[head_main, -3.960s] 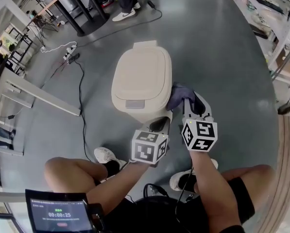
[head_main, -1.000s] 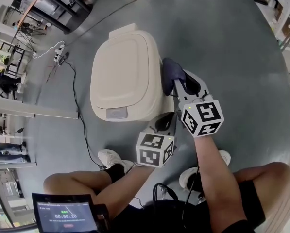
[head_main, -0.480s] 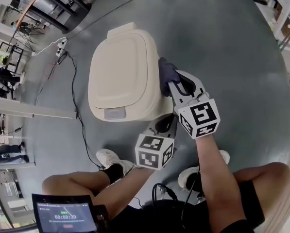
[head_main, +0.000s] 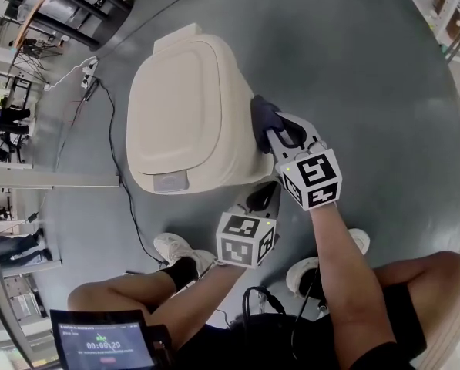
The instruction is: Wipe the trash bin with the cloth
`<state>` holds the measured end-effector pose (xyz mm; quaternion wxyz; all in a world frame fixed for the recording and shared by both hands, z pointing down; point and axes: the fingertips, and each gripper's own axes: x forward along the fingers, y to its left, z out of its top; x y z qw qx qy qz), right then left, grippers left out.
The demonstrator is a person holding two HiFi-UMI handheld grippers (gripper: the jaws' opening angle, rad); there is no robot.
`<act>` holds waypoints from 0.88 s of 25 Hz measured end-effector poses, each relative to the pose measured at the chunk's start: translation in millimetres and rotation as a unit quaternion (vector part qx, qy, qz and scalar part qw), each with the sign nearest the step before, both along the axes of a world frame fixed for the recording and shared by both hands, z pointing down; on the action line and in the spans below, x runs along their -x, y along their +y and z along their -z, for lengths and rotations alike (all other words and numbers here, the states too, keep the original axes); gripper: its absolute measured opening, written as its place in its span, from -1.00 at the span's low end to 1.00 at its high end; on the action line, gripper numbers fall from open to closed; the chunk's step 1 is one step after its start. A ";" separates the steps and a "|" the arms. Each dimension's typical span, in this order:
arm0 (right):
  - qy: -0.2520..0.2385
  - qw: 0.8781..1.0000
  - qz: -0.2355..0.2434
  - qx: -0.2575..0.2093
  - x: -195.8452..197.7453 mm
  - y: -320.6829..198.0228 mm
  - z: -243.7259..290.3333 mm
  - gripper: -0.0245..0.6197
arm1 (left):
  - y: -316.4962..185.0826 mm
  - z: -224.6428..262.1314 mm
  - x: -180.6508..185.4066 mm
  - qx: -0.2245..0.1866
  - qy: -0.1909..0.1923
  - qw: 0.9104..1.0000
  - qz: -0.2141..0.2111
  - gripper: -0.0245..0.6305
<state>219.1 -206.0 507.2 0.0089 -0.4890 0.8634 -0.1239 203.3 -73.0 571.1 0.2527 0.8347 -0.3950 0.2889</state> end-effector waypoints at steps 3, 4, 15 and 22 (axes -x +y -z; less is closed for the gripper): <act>-0.002 1.000 -0.001 0.027 -3.9 0.5 -22.1 -0.72 | 5.1 -10.1 -3.8 0.013 -0.003 1.000 -0.002 -0.93; 0.000 0.999 -0.002 0.035 -5.6 -0.5 -29.3 -0.72 | 5.2 -12.7 -5.0 0.014 -0.003 1.000 -0.004 -0.93; 0.025 0.995 -0.012 0.098 0.8 0.1 -91.0 -0.72 | 8.2 -29.6 5.8 0.035 -0.017 0.999 -0.004 -0.93; 0.025 0.985 -0.024 0.168 1.4 2.6 -137.1 -0.72 | 4.2 -47.2 13.3 0.050 -0.035 0.998 0.009 -0.93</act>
